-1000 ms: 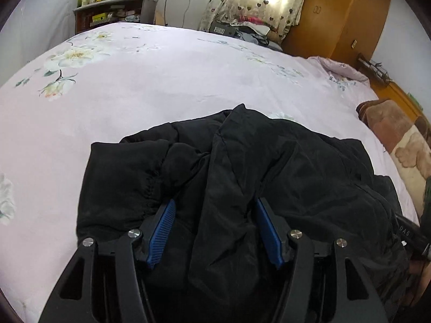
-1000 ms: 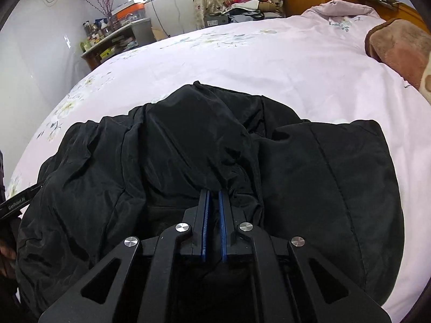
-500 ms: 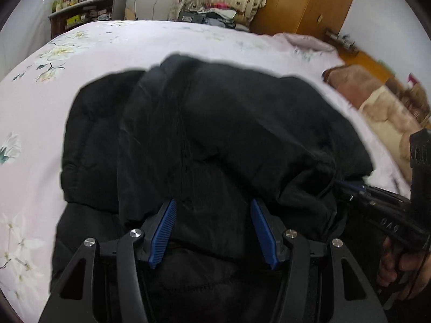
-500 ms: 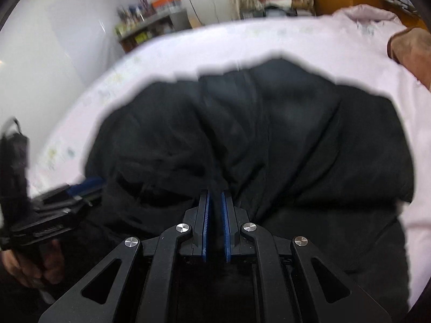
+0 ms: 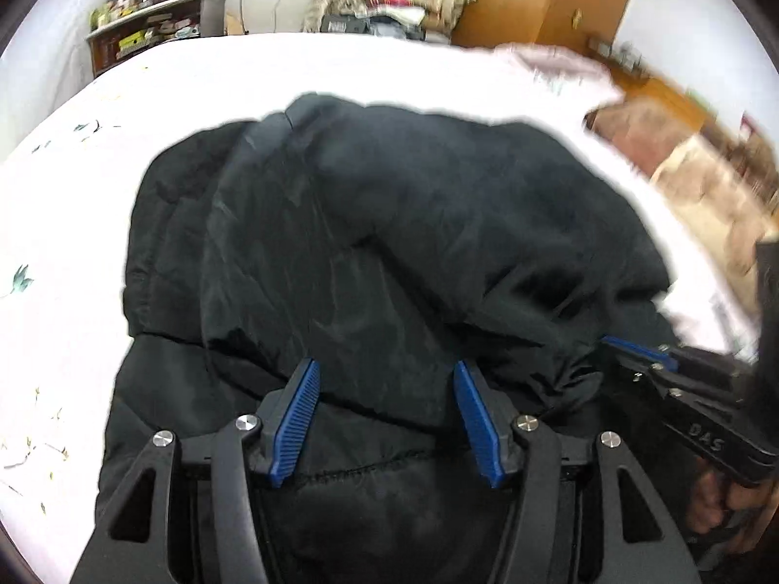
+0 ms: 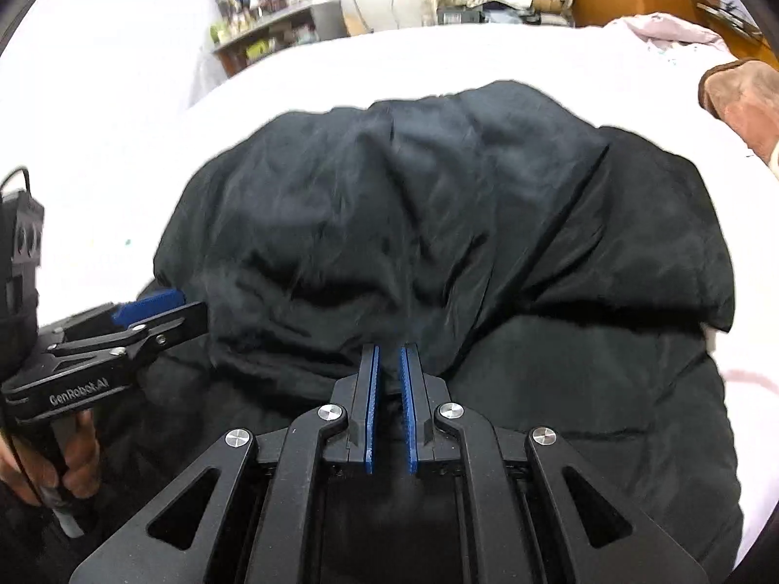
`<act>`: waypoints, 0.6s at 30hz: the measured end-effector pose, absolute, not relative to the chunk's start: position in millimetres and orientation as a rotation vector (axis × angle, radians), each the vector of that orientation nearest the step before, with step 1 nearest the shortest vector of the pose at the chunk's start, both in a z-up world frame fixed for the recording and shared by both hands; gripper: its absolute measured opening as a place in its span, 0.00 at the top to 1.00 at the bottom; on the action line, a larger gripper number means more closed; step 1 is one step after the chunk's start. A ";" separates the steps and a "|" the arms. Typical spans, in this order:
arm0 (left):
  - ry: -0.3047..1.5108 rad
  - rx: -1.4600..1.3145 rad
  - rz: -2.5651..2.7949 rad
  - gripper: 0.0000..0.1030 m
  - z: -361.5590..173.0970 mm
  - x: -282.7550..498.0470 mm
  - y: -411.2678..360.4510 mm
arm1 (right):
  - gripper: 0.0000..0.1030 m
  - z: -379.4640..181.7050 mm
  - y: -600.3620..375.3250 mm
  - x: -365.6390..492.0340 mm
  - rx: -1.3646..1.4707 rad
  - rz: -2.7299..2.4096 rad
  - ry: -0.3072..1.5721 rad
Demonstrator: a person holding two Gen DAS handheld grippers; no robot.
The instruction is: Fold large clothes
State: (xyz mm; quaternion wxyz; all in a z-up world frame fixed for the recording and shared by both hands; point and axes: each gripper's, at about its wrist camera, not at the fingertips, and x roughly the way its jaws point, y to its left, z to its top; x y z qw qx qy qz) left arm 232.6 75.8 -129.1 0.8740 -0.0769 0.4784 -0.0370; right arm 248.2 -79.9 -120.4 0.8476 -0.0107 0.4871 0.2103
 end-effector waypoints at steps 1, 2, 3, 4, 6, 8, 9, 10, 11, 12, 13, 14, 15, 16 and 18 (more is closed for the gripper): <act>1.016 -0.143 -0.066 0.42 -137.8 236.6 72.4 | 0.92 -130.5 -77.1 252.7 -0.036 0.434 1.057; 1.029 -0.138 -0.055 0.42 -141.3 239.5 70.8 | 0.92 -137.9 -76.6 256.0 -0.044 0.423 1.079; 1.036 -0.135 -0.049 0.42 -138.1 240.6 70.4 | 0.92 -140.1 -77.0 258.2 -0.035 0.414 1.098; 1.037 -0.141 -0.048 0.42 -132.1 239.5 70.5 | 0.92 -135.3 -77.7 261.3 -0.024 0.409 1.095; 1.008 -0.163 -0.064 0.42 -116.4 229.8 73.3 | 0.90 -118.8 -80.8 253.9 -0.010 0.425 1.061; 0.986 -0.172 -0.056 0.42 -105.1 215.7 78.1 | 0.86 -102.9 -89.5 239.8 -0.010 0.434 1.027; 0.975 -0.191 -0.053 0.42 -99.7 205.5 81.8 | 0.83 -97.0 -95.4 230.8 -0.003 0.433 1.013; 0.969 -0.204 -0.049 0.42 -95.3 199.3 84.1 | 0.81 -90.2 -101.5 222.0 0.007 0.433 0.999; 0.957 -0.213 -0.041 0.42 -89.0 187.8 86.8 | 0.80 -84.6 -106.5 214.9 0.015 0.428 0.990; 0.943 -0.218 -0.032 0.42 -82.4 175.7 89.1 | 0.78 -78.0 -112.9 203.6 0.025 0.423 0.974; 0.930 -0.223 -0.027 0.42 -76.5 164.3 90.5 | 0.75 -72.2 -119.2 193.5 0.032 0.420 0.960; 0.920 -0.226 -0.020 0.42 -69.9 152.9 92.2 | 0.74 -66.6 -126.4 183.6 0.036 0.413 0.947; 0.911 -0.226 -0.013 0.42 -64.1 146.0 93.8 | 0.73 -60.2 -131.4 172.3 0.036 0.406 0.932; 0.899 -0.225 -0.008 0.42 -57.6 136.4 94.7 | 0.73 -55.3 -135.5 162.4 0.037 0.402 0.922; 0.886 -0.212 0.014 0.42 -45.7 121.2 92.1 | 0.73 -45.5 -139.8 140.7 0.031 0.396 0.905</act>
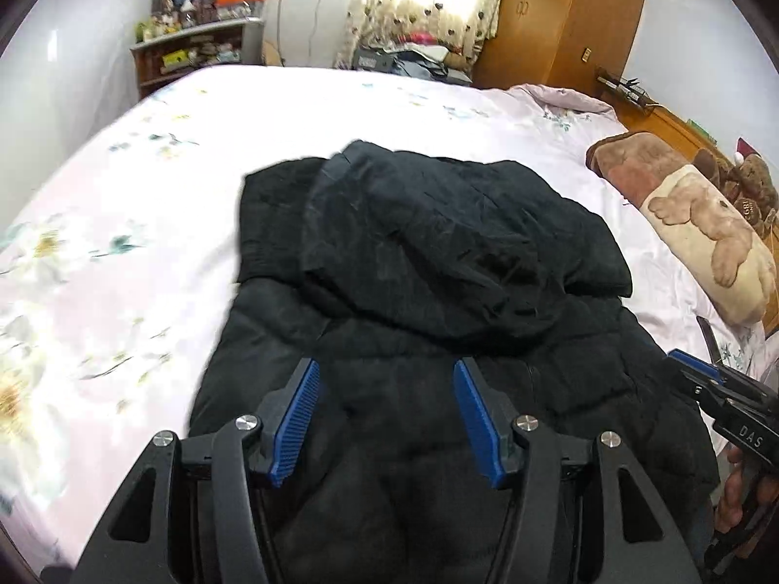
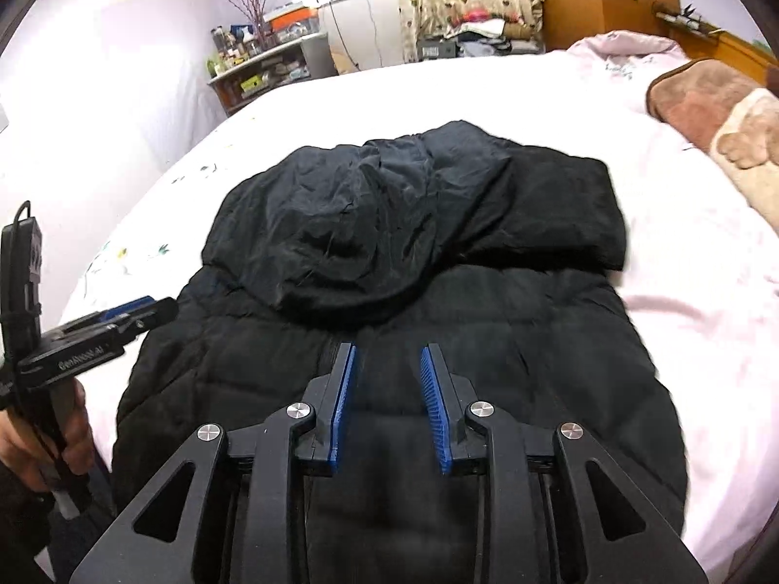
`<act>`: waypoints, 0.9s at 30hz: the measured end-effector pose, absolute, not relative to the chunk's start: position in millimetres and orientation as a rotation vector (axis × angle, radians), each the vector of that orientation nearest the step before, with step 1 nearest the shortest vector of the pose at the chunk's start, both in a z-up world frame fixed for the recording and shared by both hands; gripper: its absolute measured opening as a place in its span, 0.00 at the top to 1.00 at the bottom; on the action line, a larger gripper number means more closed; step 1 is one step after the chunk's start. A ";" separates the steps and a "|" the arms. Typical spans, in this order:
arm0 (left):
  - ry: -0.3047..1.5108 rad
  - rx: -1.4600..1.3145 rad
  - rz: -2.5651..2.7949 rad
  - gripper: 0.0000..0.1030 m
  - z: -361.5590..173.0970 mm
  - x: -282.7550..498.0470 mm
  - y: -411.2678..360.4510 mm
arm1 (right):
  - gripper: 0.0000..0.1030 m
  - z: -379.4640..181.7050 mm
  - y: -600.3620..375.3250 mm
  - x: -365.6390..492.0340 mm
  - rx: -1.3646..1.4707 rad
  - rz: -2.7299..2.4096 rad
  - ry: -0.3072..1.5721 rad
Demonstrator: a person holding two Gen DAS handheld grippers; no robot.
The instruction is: Fold large clothes
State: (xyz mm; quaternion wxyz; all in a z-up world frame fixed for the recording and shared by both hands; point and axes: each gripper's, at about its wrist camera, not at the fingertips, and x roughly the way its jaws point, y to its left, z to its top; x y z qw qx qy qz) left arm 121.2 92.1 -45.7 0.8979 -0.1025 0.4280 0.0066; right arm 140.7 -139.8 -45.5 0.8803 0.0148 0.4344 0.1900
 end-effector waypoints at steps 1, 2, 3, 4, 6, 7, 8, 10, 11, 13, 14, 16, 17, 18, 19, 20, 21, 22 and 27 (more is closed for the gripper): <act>0.881 -0.208 0.020 0.42 -39.8 111.2 90.1 | 0.73 -40.7 -142.0 132.3 0.025 0.393 0.899; 0.876 -0.203 0.023 0.42 -33.9 103.0 87.8 | 0.73 -36.2 -143.5 125.4 0.020 0.388 0.894; 0.869 -0.195 0.026 0.42 -28.8 95.6 85.9 | 0.72 -31.7 -145.8 116.0 0.016 0.385 0.887; 0.857 -0.187 0.023 0.42 -23.9 85.9 83.3 | 0.72 -28.0 -146.5 106.7 0.013 0.385 0.880; 0.844 -0.186 0.011 0.42 -16.1 67.5 79.3 | 0.71 -26.7 -139.2 94.7 0.008 0.386 0.868; 0.843 -0.185 0.010 0.42 -13.4 60.8 77.6 | 0.67 -24.3 -138.6 86.9 0.003 0.389 0.860; 0.842 -0.183 0.007 0.42 -10.8 53.0 77.1 | 0.64 -23.3 -137.6 80.6 -0.006 0.392 0.855; 0.838 -0.179 -0.006 0.42 -6.5 39.0 74.8 | 0.59 -20.2 -138.5 67.7 -0.024 0.397 0.844; 0.835 -0.173 -0.007 0.42 -4.5 32.6 73.8 | 0.59 -19.2 -138.8 62.5 -0.030 0.397 0.841; 0.830 -0.164 -0.008 0.42 -0.4 22.8 71.9 | 0.59 -18.1 -139.2 53.2 -0.041 0.401 0.839; 0.828 -0.160 -0.010 0.42 1.3 18.9 71.4 | 0.59 -18.2 -139.7 49.9 -0.039 0.403 0.840; 0.823 -0.148 -0.006 0.42 4.0 12.7 69.8 | 0.59 -18.6 -141.1 43.9 -0.030 0.406 0.841; 0.822 -0.145 -0.006 0.42 4.8 10.3 69.9 | 0.59 -19.1 -141.7 42.1 -0.028 0.405 0.842; 0.820 -0.146 -0.005 0.42 5.4 7.9 70.2 | 0.59 -18.7 -141.9 39.6 -0.028 0.406 0.842; 0.819 -0.146 -0.002 0.42 5.8 5.8 70.1 | 0.59 -18.2 -141.9 37.2 -0.026 0.407 0.839; 0.819 -0.148 0.000 0.42 5.9 4.1 70.5 | 0.59 -17.6 -141.9 34.6 -0.026 0.408 0.838; 0.817 -0.148 0.003 0.42 6.1 2.1 70.7 | 0.59 -17.0 -141.4 32.7 -0.028 0.409 0.835; 0.817 -0.148 0.006 0.42 5.1 0.7 70.6 | 0.59 -16.4 -141.5 31.4 -0.029 0.409 0.831; 0.828 -0.148 0.012 0.42 0.8 -2.0 69.2 | 0.58 -15.1 -144.8 28.6 -0.030 0.407 0.824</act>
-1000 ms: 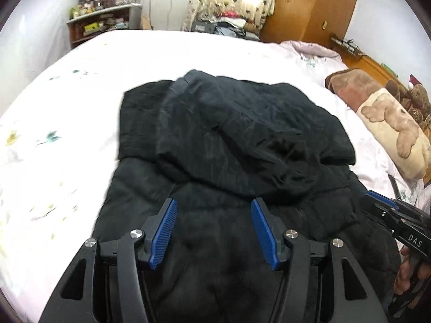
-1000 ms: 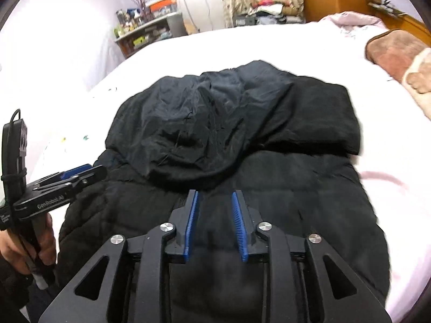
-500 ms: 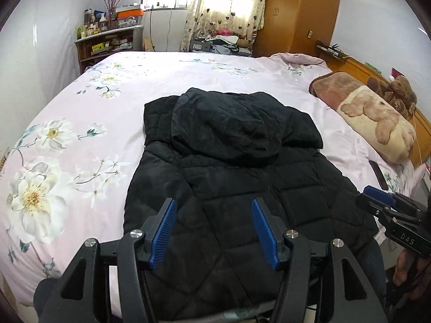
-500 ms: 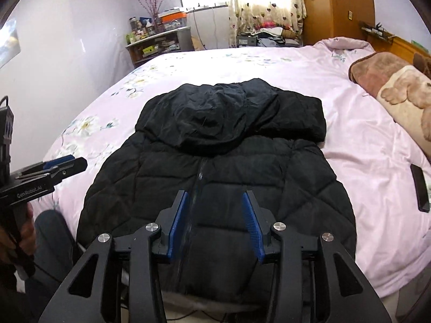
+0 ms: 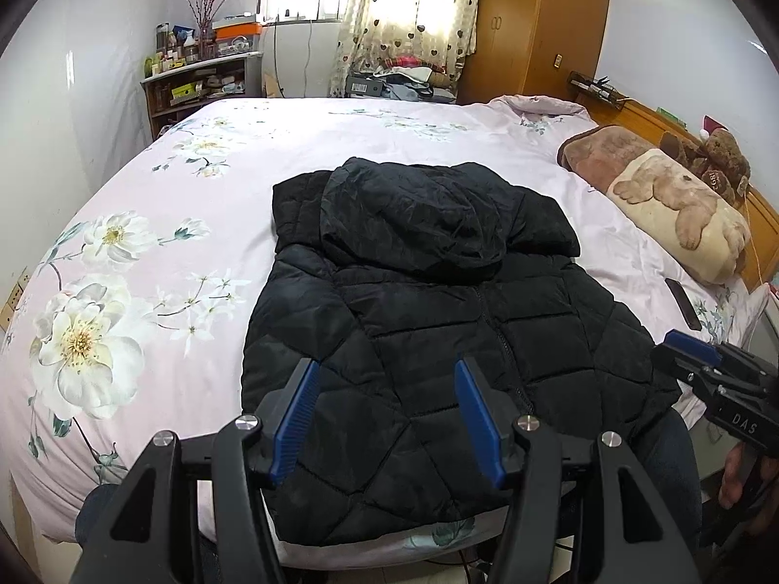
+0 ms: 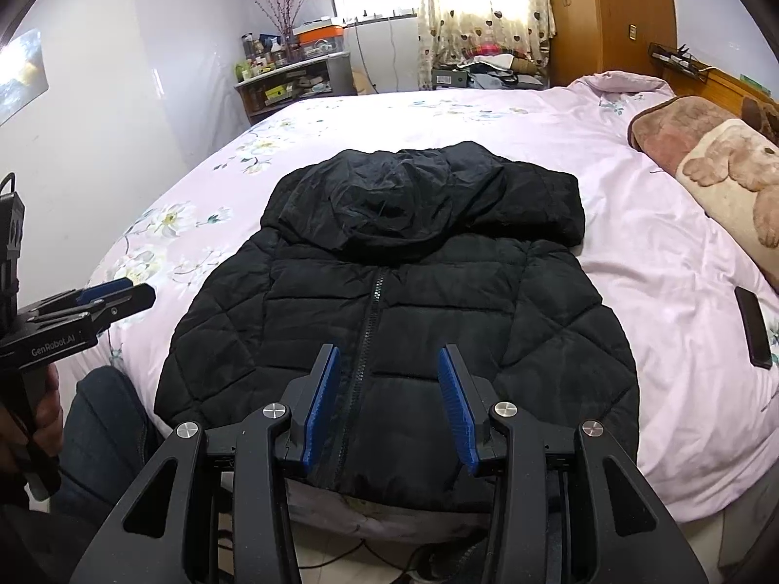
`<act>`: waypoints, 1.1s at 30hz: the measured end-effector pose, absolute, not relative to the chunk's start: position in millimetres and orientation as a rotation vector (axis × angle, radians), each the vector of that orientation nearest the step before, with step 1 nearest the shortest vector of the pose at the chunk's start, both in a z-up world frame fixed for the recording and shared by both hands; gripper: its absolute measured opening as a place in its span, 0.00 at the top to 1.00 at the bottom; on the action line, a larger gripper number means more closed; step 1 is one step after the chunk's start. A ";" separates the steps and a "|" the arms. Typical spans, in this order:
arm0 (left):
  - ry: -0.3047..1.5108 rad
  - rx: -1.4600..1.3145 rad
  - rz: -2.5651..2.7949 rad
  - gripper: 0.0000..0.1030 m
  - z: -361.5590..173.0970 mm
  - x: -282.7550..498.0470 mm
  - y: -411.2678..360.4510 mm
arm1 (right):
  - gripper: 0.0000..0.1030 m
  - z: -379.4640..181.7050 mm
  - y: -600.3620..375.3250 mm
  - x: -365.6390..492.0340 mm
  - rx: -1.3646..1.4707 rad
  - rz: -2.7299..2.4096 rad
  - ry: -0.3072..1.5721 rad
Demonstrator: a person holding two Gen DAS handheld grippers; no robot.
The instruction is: Fold large clothes
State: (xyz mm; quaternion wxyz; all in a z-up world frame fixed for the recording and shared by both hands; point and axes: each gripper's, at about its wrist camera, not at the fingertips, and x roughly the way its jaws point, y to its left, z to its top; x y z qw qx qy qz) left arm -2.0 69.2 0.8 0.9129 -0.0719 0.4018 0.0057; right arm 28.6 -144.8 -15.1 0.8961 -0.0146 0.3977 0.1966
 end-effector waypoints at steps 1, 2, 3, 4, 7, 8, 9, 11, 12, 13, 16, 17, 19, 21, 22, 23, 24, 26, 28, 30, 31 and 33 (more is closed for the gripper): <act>0.830 -0.147 0.014 0.42 -0.3 -1.8 69.1 | 0.58 -15.3 -146.2 29.0 -0.029 0.405 0.823; 0.832 -0.145 0.016 0.42 -1.3 -1.5 69.0 | 0.58 -16.0 -147.8 29.7 -0.025 0.400 0.824; 0.835 -0.143 0.017 0.42 -2.2 -1.3 68.9 | 0.57 -17.0 -149.4 30.1 -0.021 0.397 0.825; 0.837 -0.141 0.020 0.42 -3.3 -0.8 69.1 | 0.56 -18.1 -151.3 30.8 -0.015 0.393 0.826; 0.842 -0.135 0.029 0.42 -7.7 0.7 69.9 | 0.52 -22.1 -157.7 32.9 -0.002 0.382 0.836; 0.846 -0.133 0.034 0.42 -10.0 1.6 71.0 | 0.52 -23.8 -160.4 34.0 -0.001 0.377 0.839; 0.850 -0.135 0.039 0.42 -12.4 2.7 72.8 | 0.51 -25.8 -163.0 35.4 0.000 0.369 0.844; 0.861 -0.144 0.050 0.42 -18.2 4.9 78.0 | 0.51 -30.2 -170.8 39.1 0.013 0.352 0.853; 0.866 -0.150 0.056 0.41 -21.7 6.0 81.4 | 0.51 -32.1 -174.3 40.7 0.019 0.344 0.858; 0.870 -0.153 0.063 0.41 -24.8 7.3 84.0 | 0.51 -34.4 -178.5 42.7 0.024 0.333 0.864; 0.887 -0.159 0.089 0.40 -36.4 12.0 94.9 | 0.51 -42.0 -191.0 48.6 0.034 0.298 0.881; 0.891 -0.166 0.099 0.40 -40.7 13.7 99.6 | 0.51 -44.1 -195.7 50.9 0.037 0.287 0.885; 0.910 -0.171 0.130 0.39 -50.3 17.9 108.7 | 0.51 -48.5 -206.5 56.2 0.051 0.262 0.895; 0.931 -0.191 0.146 0.39 -61.7 21.3 118.1 | 0.51 -52.6 -218.1 61.6 0.068 0.236 0.903; 0.940 -0.201 0.152 0.39 -67.5 23.0 122.4 | 0.51 -55.0 -225.0 64.6 0.075 0.221 0.906; 0.954 -0.207 0.161 0.38 -74.2 24.7 127.1 | 0.51 -57.8 -231.7 68.0 0.079 0.206 0.912; 0.968 -0.210 0.170 0.38 -80.9 26.3 131.8 | 0.51 -59.9 -235.9 70.2 0.082 0.199 0.916; 0.988 -0.214 0.183 0.38 -92.1 28.4 138.9 | 0.51 -67.1 -248.0 78.1 0.092 0.187 0.940; 1.013 -0.218 0.200 0.38 -104.2 29.8 145.7 | 0.49 -75.7 -263.1 86.5 0.108 0.153 0.971; 1.032 -0.236 0.197 0.36 -115.4 29.6 150.5 | 0.48 -79.9 -275.0 90.1 0.132 0.134 0.976; 1.040 -0.251 0.193 0.34 -119.8 29.4 151.8 | 0.47 -83.4 -281.8 92.6 0.152 0.132 0.983; 1.057 -0.277 0.187 0.33 -128.7 29.0 153.1 | 0.46 -94.0 -293.1 99.0 0.190 0.122 1.019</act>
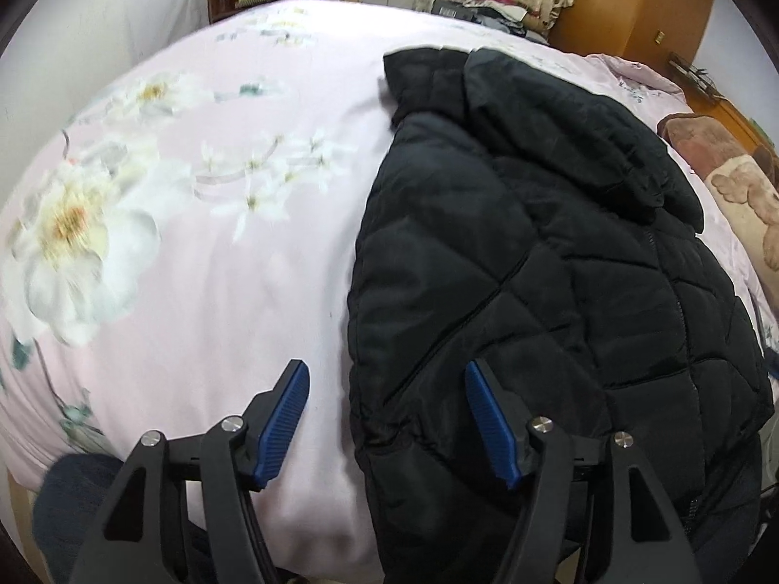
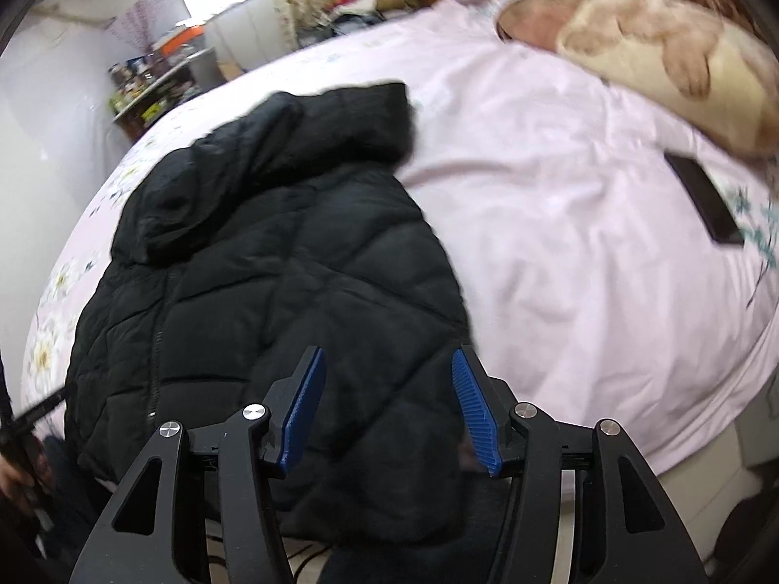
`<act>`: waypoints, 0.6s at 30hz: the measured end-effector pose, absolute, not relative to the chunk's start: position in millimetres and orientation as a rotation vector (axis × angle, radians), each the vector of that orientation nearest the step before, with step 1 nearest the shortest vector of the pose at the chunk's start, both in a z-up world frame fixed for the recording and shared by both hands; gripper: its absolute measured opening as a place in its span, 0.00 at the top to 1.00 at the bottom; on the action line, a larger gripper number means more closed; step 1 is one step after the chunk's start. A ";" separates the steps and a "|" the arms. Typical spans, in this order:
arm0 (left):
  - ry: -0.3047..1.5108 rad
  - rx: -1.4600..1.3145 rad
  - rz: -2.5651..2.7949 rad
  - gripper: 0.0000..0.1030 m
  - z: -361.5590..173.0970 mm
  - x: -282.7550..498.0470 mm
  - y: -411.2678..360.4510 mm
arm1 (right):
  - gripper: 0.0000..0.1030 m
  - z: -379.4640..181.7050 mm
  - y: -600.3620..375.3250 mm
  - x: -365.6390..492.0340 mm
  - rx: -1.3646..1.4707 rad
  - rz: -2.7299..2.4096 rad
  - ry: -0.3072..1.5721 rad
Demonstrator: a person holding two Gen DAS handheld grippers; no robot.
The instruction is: Fold large clothes
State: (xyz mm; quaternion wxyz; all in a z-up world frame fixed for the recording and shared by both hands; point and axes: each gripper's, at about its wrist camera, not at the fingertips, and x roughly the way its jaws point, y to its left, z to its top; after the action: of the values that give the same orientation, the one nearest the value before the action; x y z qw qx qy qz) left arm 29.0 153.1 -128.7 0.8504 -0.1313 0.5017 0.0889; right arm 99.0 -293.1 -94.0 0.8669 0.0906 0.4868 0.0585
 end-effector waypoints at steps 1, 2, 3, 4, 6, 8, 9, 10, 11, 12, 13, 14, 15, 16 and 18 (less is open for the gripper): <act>1.063 -0.283 0.181 0.30 -132.9 28.7 152.6 | 0.46 -99.4 -297.9 101.4 0.204 0.121 1.034; 1.069 -0.285 0.183 0.29 -136.3 28.0 151.9 | 0.46 -104.4 -301.8 103.7 0.215 0.118 1.050; 1.071 -0.295 0.180 0.28 -137.9 26.6 151.0 | 0.46 -109.4 -305.4 105.6 0.223 0.111 1.066; 1.071 -0.310 0.169 0.28 -138.7 25.8 150.1 | 0.46 -114.3 -309.3 107.5 0.235 0.105 1.080; 1.082 -0.334 0.147 0.27 -142.3 23.7 146.3 | 0.45 -123.0 -313.4 110.8 0.273 0.116 1.115; 1.102 -0.352 0.120 0.27 -147.3 21.0 138.8 | 0.45 -130.2 -315.1 111.6 0.312 0.145 1.148; 1.108 -0.357 0.110 0.27 -149.9 18.7 134.9 | 0.45 -133.0 -313.3 111.0 0.327 0.168 1.161; 1.113 -0.351 0.103 0.27 -151.5 18.1 131.1 | 0.45 -136.2 -311.3 109.9 0.343 0.200 1.178; 1.113 -0.333 0.103 0.26 -153.1 16.9 127.2 | 0.45 -138.6 -310.8 109.6 0.352 0.217 1.190; 1.109 -0.319 0.104 0.26 -153.7 16.2 124.7 | 0.45 -141.3 -308.5 109.2 0.355 0.228 1.205; 1.111 -0.316 0.101 0.24 -155.7 17.3 124.6 | 0.45 -144.6 -306.6 109.1 0.356 0.233 1.223; 1.119 -0.321 0.101 0.24 -158.6 18.3 124.8 | 0.45 -146.3 -305.2 108.9 0.360 0.235 1.234; 1.131 -0.325 0.104 0.24 -160.8 20.1 125.1 | 0.45 -147.8 -305.3 109.7 0.368 0.235 1.243; 1.143 -0.321 0.107 0.27 -161.1 23.0 124.9 | 0.47 -148.4 -305.1 110.1 0.371 0.237 1.249; 1.163 -0.296 0.095 0.47 -155.4 26.8 120.6 | 0.70 -146.0 -302.0 111.8 0.377 0.245 1.256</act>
State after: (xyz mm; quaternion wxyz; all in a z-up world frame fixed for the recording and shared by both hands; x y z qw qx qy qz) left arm 26.8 120.6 -155.4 0.8243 -0.1391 0.5469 0.0448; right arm 111.8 -302.0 -146.0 0.7856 0.1750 0.5824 0.1136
